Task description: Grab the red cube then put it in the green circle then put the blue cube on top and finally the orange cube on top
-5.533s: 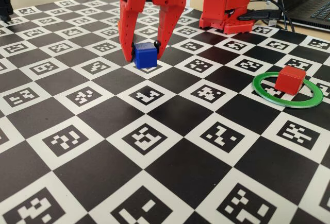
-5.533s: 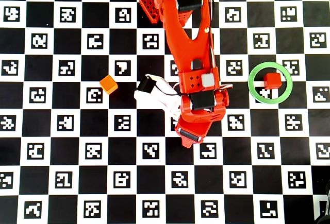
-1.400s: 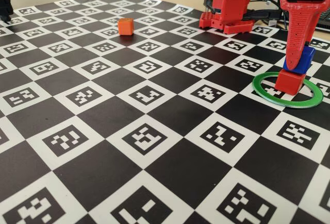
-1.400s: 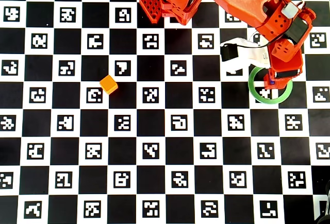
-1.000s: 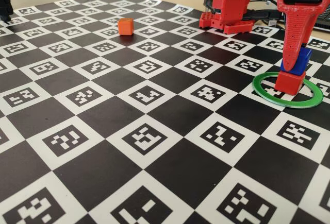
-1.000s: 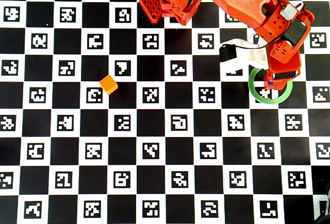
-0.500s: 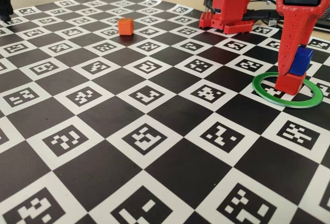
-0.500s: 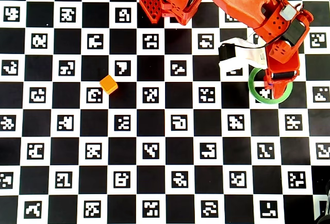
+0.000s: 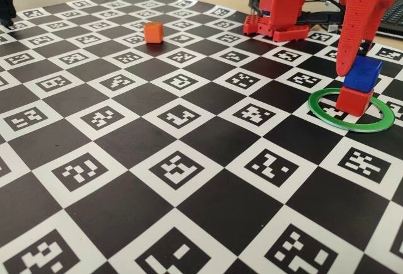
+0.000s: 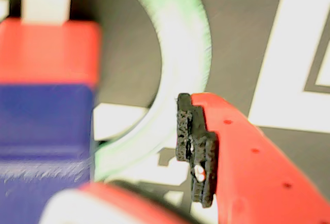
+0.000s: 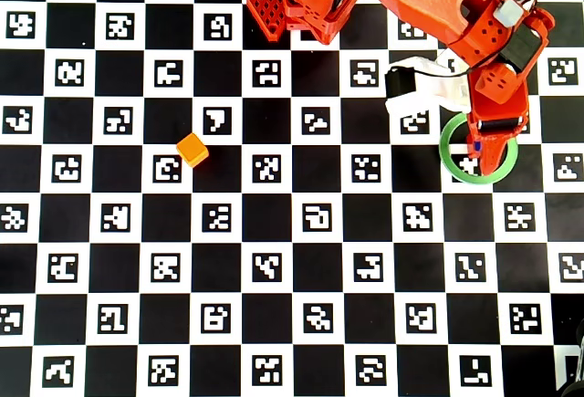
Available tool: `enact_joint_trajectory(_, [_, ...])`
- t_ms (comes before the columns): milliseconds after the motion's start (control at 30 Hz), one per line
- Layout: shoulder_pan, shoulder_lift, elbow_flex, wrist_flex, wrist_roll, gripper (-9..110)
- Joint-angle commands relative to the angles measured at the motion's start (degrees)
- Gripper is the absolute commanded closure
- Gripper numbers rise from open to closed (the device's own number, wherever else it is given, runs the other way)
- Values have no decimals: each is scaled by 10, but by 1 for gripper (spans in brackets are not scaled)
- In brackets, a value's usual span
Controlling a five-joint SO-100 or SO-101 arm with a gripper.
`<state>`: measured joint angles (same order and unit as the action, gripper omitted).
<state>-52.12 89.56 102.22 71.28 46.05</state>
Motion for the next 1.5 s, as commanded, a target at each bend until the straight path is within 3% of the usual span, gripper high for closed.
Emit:
enact_joint_trajectory(0, [26, 72, -57, 35, -23, 59])
enact_joint_trajectory(167, [95, 105, -90, 88, -62, 59])
enact_joint_trajectory(867, [570, 185, -182, 222, -265, 62])
enact_joint_trajectory(1300, [789, 225, -33, 149, -381, 62])
enact_joint_trajectory(1467, [817, 265, 40, 104, -392, 62])
